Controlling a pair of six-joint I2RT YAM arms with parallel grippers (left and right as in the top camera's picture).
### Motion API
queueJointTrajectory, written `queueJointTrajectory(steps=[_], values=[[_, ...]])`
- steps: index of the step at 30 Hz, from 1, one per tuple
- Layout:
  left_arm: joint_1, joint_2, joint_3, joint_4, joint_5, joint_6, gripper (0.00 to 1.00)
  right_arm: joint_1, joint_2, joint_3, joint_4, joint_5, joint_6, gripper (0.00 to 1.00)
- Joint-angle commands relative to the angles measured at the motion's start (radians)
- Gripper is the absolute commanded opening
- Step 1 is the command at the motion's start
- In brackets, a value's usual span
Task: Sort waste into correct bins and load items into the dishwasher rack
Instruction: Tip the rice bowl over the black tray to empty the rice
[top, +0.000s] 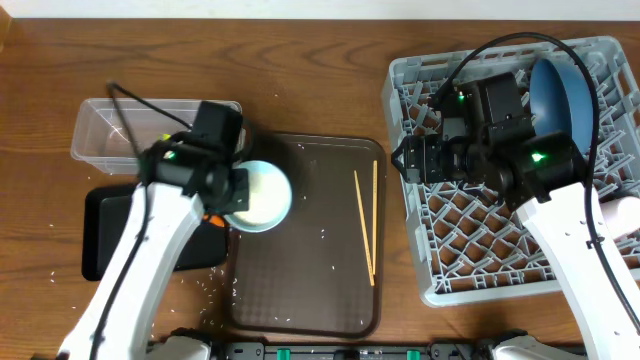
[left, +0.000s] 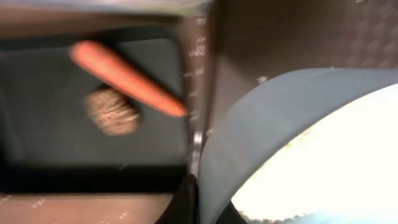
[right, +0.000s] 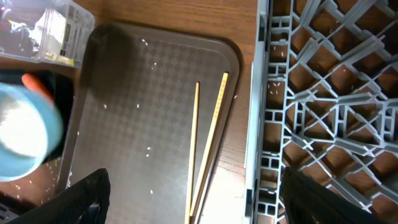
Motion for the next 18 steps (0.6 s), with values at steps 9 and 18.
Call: queueJointTrajectory(steps=[9,18], values=[[0.09,-0.083,0.035,-0.231,-0.558,-0.159,0.06,0.008,-0.005,0.001,0.014,-0.004,0.008,0.82],[0.177,-0.051,0.034,-0.163,-0.762,-0.283,0.06,0.008,-0.005,0.001,0.014,-0.004,0.0,0.82]])
